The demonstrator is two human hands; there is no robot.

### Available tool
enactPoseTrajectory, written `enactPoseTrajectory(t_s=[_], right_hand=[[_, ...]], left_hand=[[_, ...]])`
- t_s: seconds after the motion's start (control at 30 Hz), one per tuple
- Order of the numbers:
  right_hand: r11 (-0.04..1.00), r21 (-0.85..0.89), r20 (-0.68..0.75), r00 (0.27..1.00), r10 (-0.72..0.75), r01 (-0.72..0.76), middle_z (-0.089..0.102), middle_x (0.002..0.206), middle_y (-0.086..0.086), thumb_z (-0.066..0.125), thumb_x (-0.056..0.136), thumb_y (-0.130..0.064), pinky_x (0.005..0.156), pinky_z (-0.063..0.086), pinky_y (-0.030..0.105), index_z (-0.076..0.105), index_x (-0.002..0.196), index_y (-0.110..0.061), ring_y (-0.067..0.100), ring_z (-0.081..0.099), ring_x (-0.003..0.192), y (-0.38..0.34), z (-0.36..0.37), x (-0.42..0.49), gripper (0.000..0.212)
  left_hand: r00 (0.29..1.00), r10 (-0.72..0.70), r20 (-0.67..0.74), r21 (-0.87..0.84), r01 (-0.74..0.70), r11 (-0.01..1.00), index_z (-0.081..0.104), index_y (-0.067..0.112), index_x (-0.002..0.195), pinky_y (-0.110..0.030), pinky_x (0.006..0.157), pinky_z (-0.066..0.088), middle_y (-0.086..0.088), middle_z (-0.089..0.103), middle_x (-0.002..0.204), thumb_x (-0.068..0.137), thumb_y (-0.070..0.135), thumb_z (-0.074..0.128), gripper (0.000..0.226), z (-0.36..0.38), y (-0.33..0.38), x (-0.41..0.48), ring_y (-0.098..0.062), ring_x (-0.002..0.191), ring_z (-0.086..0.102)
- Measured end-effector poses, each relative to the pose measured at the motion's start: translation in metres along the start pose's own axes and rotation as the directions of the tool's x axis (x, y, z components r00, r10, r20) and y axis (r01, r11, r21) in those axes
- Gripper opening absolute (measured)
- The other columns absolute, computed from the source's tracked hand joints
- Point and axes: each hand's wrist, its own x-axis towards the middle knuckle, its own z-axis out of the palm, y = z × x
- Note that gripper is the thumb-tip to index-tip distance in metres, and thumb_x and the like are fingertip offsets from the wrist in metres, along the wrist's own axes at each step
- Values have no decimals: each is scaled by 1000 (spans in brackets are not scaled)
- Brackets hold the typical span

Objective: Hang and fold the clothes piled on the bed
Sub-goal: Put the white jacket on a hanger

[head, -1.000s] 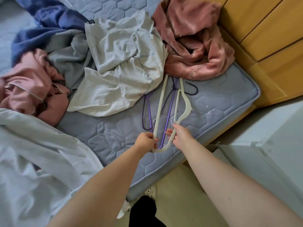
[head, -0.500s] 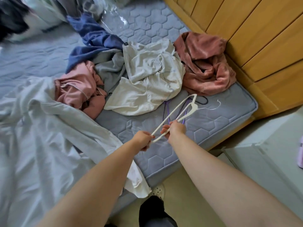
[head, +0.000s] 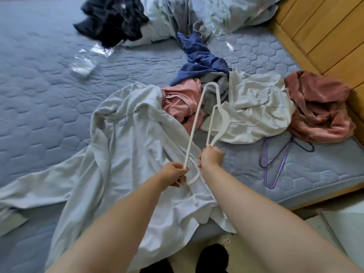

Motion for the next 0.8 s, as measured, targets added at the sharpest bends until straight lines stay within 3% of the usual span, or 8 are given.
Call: enactPoseTrajectory(t_s=[0.1,0.2,0.3,0.4,0.5,0.6,0.7,0.8], right_hand=[[993,-95,36,997,-71,75,64,103,15,43,98,-19,77,40,32,67,102,-4,32,59,100,4,43,-23,29],[970,-203,79,990,-121,134,63,106,14,43,99,-18,75,37,28,64,113,1,31,58,102,11,83,-38,31],[947,-261,151,976,-154,190,58,89,11,45,97,-16,68,38,28,64,101,5,25,52,83,26,123,-42,29],[862,-394,263,937,-228,320,51,68,8,43,97,-11,52,29,25,52,66,-2,22,43,72,42,154,-42,34],[783,-450,318,896,-308,429,31,53,3,45,95,-10,46,22,30,30,55,-13,19,29,54,62,174,-40,43],[714,-511,371,872,-319,479,30,51,3,46,94,-10,47,22,29,27,54,-13,16,26,50,82,188,-39,45],[698,-555,379,884,-273,453,34,52,4,47,95,-11,42,25,22,35,56,-8,16,30,49,99,195,-34,41],[721,-574,363,910,-199,387,36,55,6,46,95,-13,44,24,25,39,61,-6,20,32,53,110,199,-28,36]], left_hand=[[1000,2,29,-36,-1,999,62,12,87,-20,52,49,-3,60,70,93,23,61,13,-39,-22,-8,-12,57,59],[1000,-11,26,-58,12,998,60,14,81,-20,50,47,-2,57,68,93,18,60,12,-73,-43,-9,-9,52,59],[999,-41,20,-71,42,997,58,14,81,-19,47,46,-3,57,68,94,15,56,14,-108,-64,-1,-10,51,57],[992,-86,-96,-66,80,995,62,7,101,-21,51,45,-4,59,69,93,8,51,13,-145,-87,19,-14,56,57],[908,-19,-418,138,84,987,62,10,118,-27,74,46,-6,65,100,86,1,46,36,-184,-109,43,-23,89,62],[787,71,-613,253,111,961,50,12,132,-32,99,36,-11,46,134,85,2,46,49,-213,-124,62,-29,123,45],[782,-63,-620,112,168,979,32,10,143,-36,107,32,-14,37,143,85,7,52,62,-226,-133,89,-32,132,37],[775,-136,-617,-86,106,991,16,10,149,-36,113,26,-14,29,150,80,13,65,85,-230,-136,111,-29,138,31]])
